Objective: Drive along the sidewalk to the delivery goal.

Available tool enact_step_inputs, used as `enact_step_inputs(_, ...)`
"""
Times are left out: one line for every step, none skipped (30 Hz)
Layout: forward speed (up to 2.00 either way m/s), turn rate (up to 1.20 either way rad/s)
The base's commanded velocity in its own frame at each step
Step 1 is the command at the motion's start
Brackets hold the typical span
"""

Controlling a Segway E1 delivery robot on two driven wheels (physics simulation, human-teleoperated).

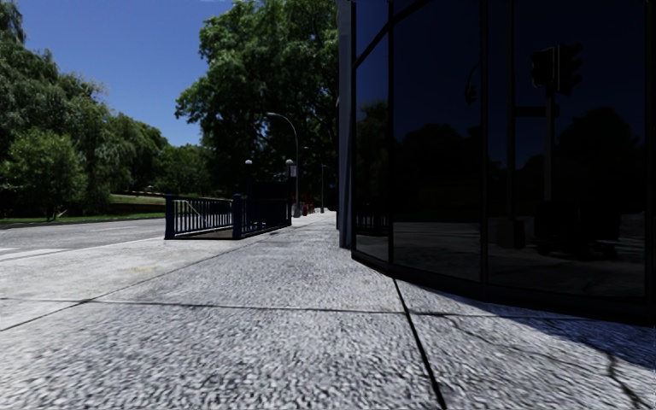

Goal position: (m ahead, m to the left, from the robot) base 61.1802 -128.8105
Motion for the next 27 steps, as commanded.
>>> enact_step_inputs(1.42,0.43)
enact_step_inputs(1.42,0.43)
enact_step_inputs(1.42,0.43)
enact_step_inputs(1.42,0.43)
enact_step_inputs(1.42,0.43)
enact_step_inputs(1.42,0.43)
enact_step_inputs(1.42,0.36)
enact_step_inputs(1.42,0.21)
enact_step_inputs(1.42,0.21)
enact_step_inputs(1.42,0.05)
enact_step_inputs(1.44,0.00)
enact_step_inputs(1.45,0.00)
enact_step_inputs(1.45,0.00)
enact_step_inputs(1.46,0.00)
enact_step_inputs(1.47,0.00)
enact_step_inputs(1.53,0.00)
enact_step_inputs(1.55,0.00)
enact_step_inputs(1.55,0.00)
enact_step_inputs(1.56,0.00)
enact_step_inputs(1.56,0.00)
enact_step_inputs(1.56,0.00)
enact_step_inputs(1.55,0.00)
enact_step_inputs(1.55,0.00)
enact_step_inputs(1.53,0.00)
enact_step_inputs(1.48,0.00)
enact_step_inputs(1.45,0.00)
enact_step_inputs(1.45,0.00)
